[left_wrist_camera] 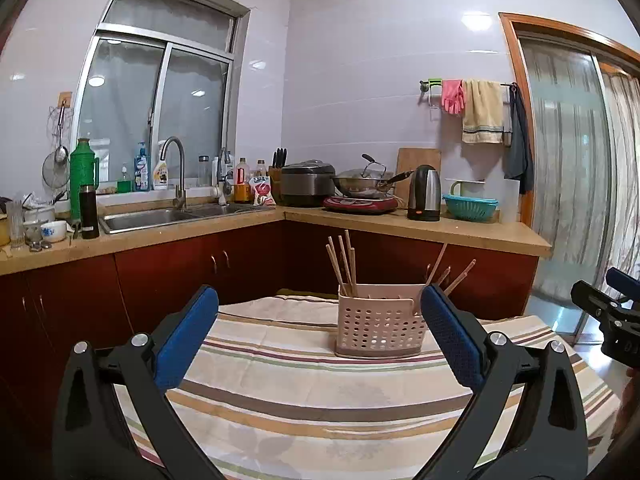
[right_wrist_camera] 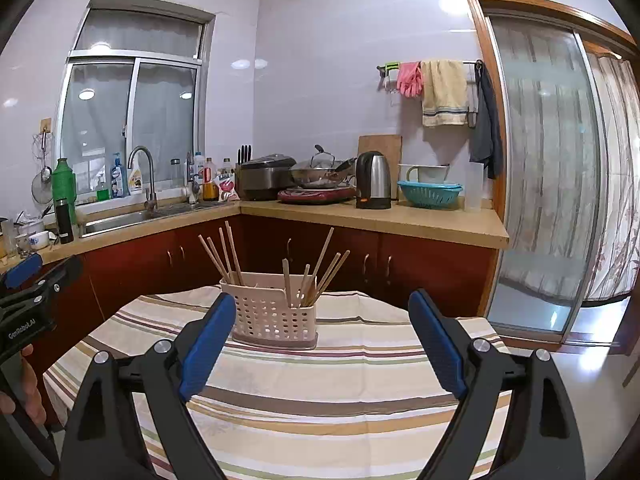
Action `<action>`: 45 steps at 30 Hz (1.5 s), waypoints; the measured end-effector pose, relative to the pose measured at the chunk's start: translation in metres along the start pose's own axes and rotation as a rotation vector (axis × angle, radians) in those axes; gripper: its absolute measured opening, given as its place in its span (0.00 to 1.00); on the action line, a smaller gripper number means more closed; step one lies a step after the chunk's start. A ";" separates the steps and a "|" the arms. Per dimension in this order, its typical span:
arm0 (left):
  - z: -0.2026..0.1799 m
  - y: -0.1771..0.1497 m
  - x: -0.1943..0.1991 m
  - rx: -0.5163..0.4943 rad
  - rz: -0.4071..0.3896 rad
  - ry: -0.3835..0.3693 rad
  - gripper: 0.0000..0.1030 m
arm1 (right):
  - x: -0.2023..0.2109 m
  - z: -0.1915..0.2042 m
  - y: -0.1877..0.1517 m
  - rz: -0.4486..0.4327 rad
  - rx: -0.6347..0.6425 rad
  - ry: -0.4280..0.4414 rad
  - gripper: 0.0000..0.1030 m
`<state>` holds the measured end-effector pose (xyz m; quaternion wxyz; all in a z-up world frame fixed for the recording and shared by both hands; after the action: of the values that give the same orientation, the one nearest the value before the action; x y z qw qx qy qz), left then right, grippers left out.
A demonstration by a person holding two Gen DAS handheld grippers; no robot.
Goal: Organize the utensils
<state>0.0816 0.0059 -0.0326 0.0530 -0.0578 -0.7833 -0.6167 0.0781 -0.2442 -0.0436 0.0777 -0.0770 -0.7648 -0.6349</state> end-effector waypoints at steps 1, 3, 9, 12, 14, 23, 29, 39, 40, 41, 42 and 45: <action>0.000 0.001 0.001 0.007 -0.001 -0.002 0.96 | 0.001 0.000 0.000 -0.002 0.000 0.000 0.83; 0.001 0.000 0.004 0.013 -0.009 0.001 0.96 | 0.004 0.000 0.000 -0.008 0.000 -0.002 0.83; 0.000 -0.001 0.010 0.003 -0.007 0.006 0.96 | 0.006 0.001 0.000 -0.012 0.000 -0.002 0.83; -0.001 -0.001 0.012 0.003 -0.006 0.004 0.96 | 0.007 0.001 -0.001 -0.012 0.002 -0.001 0.83; -0.001 -0.002 0.013 -0.001 -0.005 0.008 0.96 | 0.008 0.001 -0.001 -0.012 0.003 0.000 0.83; 0.001 -0.006 0.011 0.014 0.012 0.012 0.96 | 0.010 0.005 0.000 -0.009 0.010 0.008 0.83; 0.000 -0.006 0.011 0.022 0.012 -0.002 0.96 | 0.008 0.007 -0.001 -0.007 0.012 0.011 0.83; -0.005 -0.006 0.008 0.003 0.019 -0.019 0.96 | 0.003 0.008 -0.004 0.005 0.009 0.019 0.83; -0.006 -0.007 0.008 0.002 0.019 -0.020 0.96 | 0.003 0.008 -0.005 0.006 0.010 0.020 0.83; -0.006 -0.007 0.007 -0.002 0.016 -0.020 0.96 | 0.002 0.008 -0.005 0.007 0.010 0.020 0.83; -0.006 -0.007 0.007 -0.004 0.016 -0.015 0.96 | 0.002 0.008 -0.005 0.007 0.009 0.020 0.83; -0.007 -0.009 0.006 -0.008 0.016 -0.012 0.96 | 0.000 0.008 -0.007 0.013 0.006 0.021 0.83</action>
<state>0.0746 -0.0032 -0.0385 0.0530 -0.0679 -0.7807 -0.6189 0.0763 -0.2377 -0.0512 0.0901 -0.0748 -0.7652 -0.6330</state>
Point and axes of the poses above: each gripper's, at about its wrist camera, not at the fingertips, and x roughly against the way its jaws point, z to its left, y to its top, the point moved 4 cm from there along -x, roughly the way its jaws point, and after that the axes turned 12 degrees about x, right-handed, at the moved point
